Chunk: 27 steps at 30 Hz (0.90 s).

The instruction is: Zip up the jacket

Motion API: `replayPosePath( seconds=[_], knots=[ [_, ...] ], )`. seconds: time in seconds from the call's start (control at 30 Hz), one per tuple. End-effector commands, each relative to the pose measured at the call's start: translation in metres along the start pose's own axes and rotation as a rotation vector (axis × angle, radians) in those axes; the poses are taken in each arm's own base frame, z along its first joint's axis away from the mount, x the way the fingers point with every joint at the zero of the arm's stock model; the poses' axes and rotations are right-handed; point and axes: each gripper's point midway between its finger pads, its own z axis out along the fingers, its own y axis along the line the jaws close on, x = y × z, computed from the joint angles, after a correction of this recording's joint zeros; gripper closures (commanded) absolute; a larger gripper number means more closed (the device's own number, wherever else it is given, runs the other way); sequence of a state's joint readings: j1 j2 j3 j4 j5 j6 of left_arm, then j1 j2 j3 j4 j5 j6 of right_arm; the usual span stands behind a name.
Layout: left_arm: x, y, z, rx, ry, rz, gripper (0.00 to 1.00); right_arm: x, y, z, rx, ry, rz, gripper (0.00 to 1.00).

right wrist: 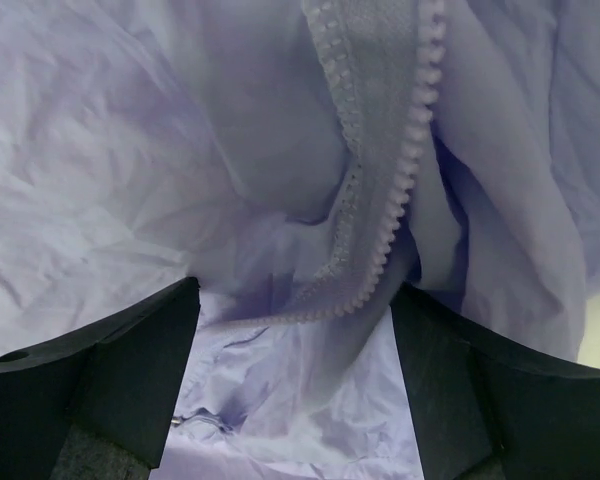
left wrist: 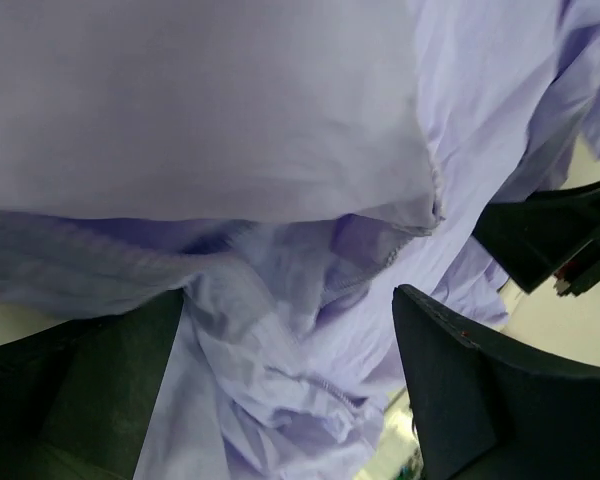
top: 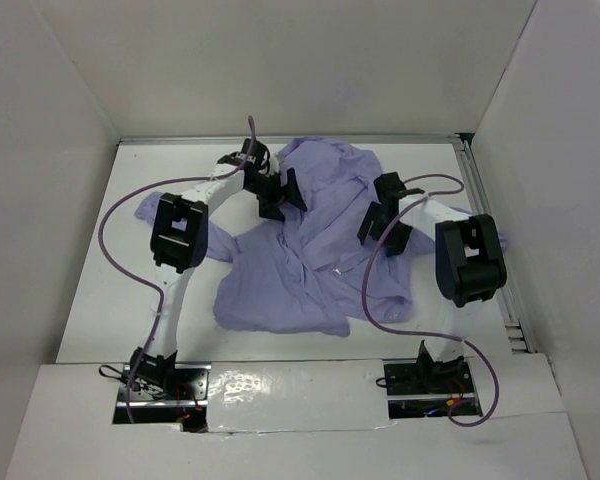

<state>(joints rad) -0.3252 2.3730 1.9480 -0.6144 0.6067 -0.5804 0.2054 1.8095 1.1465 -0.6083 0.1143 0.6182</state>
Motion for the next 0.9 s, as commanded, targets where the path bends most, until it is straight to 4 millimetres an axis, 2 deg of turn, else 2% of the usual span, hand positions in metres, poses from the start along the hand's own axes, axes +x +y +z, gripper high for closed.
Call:
replayPosePath(
  seconds=[0.0, 0.03, 0.07, 0.1, 0.13, 0.23, 0.27, 0.33, 0.37, 0.4, 0.43, 0.47, 0.5, 0.53, 0.57, 0.6, 0.63, 0.67, 0.7, 0.73, 0.8, 0.83, 0.87],
  knots=[
    [-0.044, 0.021, -0.002, 0.007, -0.072, -0.014, 0.01, -0.052, 0.032, -0.002, -0.134, -0.093, -0.007, 0.16],
    [-0.052, 0.028, 0.001, 0.012, -0.087, -0.012, 0.01, -0.057, 0.034, 0.004, -0.142, -0.09, -0.025, 0.16],
    [-0.065, 0.029, -0.004, 0.028, -0.121, 0.001, 0.01, -0.064, 0.035, 0.004, -0.139, -0.109, -0.027, 0.16],
    [-0.075, 0.034, -0.002, 0.043, -0.147, 0.011, 0.01, -0.078, 0.043, -0.002, -0.152, -0.138, -0.03, 0.16],
    [-0.09, 0.035, -0.011, 0.059, -0.187, 0.016, 0.01, -0.084, 0.042, -0.001, -0.149, -0.15, -0.049, 0.16],
    [-0.122, 0.026, -0.022, 0.143, -0.267, 0.063, 0.01, -0.109, 0.051, -0.008, -0.185, -0.218, -0.082, 0.15],
    [-0.127, 0.018, -0.024, 0.187, -0.276, 0.098, 0.01, -0.12, 0.053, -0.014, -0.194, -0.244, -0.08, 0.15],
    [-0.144, -0.002, -0.039, 0.238, -0.338, 0.179, 0.01, -0.132, 0.05, -0.023, -0.178, -0.272, -0.081, 0.15],
    [-0.148, -0.015, -0.051, 0.255, -0.359, 0.228, 0.01, -0.133, 0.048, -0.029, -0.172, -0.276, -0.09, 0.15],
    [-0.149, -0.022, -0.059, 0.257, -0.373, 0.251, 0.01, -0.134, 0.053, -0.047, -0.187, -0.314, -0.104, 0.15],
    [-0.147, -0.031, -0.068, 0.259, -0.381, 0.275, 0.01, -0.125, 0.051, -0.05, -0.183, -0.314, -0.123, 0.15],
    [-0.144, -0.052, -0.094, 0.266, -0.415, 0.338, 0.01, -0.12, 0.054, -0.057, -0.19, -0.326, -0.137, 0.15],
    [-0.13, -0.043, -0.088, 0.243, -0.388, 0.318, 0.01, -0.113, 0.062, -0.074, -0.207, -0.355, -0.153, 0.15],
    [-0.122, -0.048, -0.096, 0.231, -0.394, 0.338, 0.01, -0.098, 0.061, -0.072, -0.202, -0.327, -0.16, 0.15],
    [-0.113, -0.071, -0.127, 0.237, -0.435, 0.384, 0.01, -0.091, 0.066, -0.083, -0.23, -0.336, -0.174, 0.14],
    [-0.09, -0.056, -0.116, 0.215, -0.386, 0.35, 0.01, -0.069, 0.081, -0.086, -0.287, -0.301, -0.222, 0.15],
    [-0.078, -0.077, -0.146, 0.219, -0.428, 0.397, 0.01, -0.048, 0.084, -0.079, -0.321, -0.261, -0.259, 0.15],
    [-0.056, -0.059, -0.138, 0.18, -0.392, 0.347, 0.01, -0.036, 0.091, -0.09, -0.376, -0.257, -0.305, 0.16],
    [-0.041, -0.075, -0.162, 0.184, -0.43, 0.382, 0.01, -0.008, 0.098, -0.092, -0.434, -0.213, -0.368, 0.17],
    [-0.012, -0.053, -0.149, 0.157, -0.377, 0.33, 0.01, 0.005, 0.101, -0.094, -0.45, -0.201, -0.397, 0.18],
    [0.018, -0.05, -0.156, 0.16, -0.372, 0.31, 0.01, 0.03, 0.101, -0.094, -0.449, -0.171, -0.456, 0.18],
    [0.035, -0.063, -0.173, 0.186, -0.396, 0.329, 0.01, 0.055, 0.103, -0.093, -0.448, -0.141, -0.507, 0.18],
    [0.063, -0.051, -0.159, 0.189, -0.34, 0.307, 0.01, 0.066, 0.102, -0.095, -0.451, -0.127, -0.526, 0.18]
  ],
)
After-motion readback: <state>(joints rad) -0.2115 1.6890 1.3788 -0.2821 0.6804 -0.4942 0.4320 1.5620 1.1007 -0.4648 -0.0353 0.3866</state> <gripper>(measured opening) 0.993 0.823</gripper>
